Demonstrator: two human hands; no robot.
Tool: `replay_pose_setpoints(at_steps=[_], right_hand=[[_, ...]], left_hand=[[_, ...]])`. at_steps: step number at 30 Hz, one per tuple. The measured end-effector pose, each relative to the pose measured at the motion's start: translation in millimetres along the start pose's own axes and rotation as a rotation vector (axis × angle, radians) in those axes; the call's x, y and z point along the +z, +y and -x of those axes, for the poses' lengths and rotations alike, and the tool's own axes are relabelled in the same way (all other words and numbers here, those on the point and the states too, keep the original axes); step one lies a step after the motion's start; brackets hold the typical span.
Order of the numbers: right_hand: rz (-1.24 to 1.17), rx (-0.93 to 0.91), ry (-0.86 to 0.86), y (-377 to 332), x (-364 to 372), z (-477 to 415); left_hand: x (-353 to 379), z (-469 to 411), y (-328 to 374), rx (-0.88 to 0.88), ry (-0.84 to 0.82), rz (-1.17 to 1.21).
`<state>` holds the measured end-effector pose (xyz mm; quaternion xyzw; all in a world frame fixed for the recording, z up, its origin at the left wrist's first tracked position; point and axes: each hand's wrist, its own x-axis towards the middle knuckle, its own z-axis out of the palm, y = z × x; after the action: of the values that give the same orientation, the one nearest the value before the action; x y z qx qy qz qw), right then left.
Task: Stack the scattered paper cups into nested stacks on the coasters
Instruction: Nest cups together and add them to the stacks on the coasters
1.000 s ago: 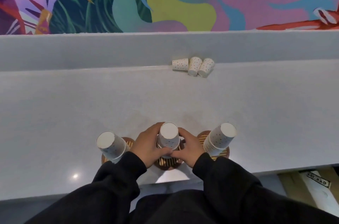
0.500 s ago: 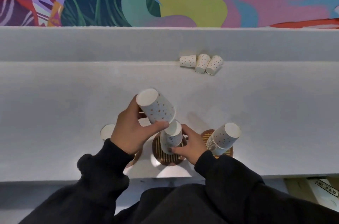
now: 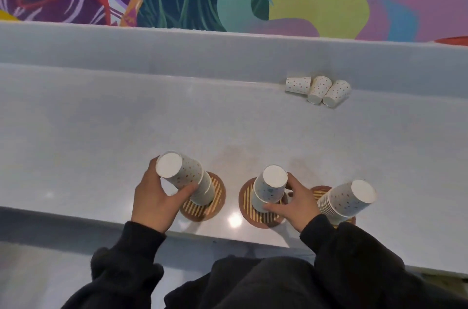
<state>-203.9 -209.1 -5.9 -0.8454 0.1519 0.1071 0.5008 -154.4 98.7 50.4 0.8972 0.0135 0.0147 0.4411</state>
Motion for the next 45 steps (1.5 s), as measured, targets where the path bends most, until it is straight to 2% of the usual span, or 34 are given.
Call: replay_pose_setpoints(at_steps=[9, 15, 18, 25, 32, 45], right_hand=[[0.004, 0.044, -0.002, -3, 2, 3], [-0.016, 0.118, -0.023, 6, 8, 1], [-0.006, 0.157, -0.023, 15, 16, 1], [0.026, 0.204, 0.060, 22, 32, 1], [0.124, 0.197, 0.103, 24, 38, 0], [0.134, 0.183, 0.117, 32, 38, -4]], left_hand=[[48, 4, -55, -0.097, -0.195, -0.039], [61, 18, -81, -0.166, -0.256, -0.016], [67, 18, -82, -0.164, -0.250, -0.005], [83, 7, -93, -0.125, -0.174, -0.264], [87, 6, -106, -0.119, -0.143, -0.187], [88, 4, -113, -0.131, -0.128, -0.074]])
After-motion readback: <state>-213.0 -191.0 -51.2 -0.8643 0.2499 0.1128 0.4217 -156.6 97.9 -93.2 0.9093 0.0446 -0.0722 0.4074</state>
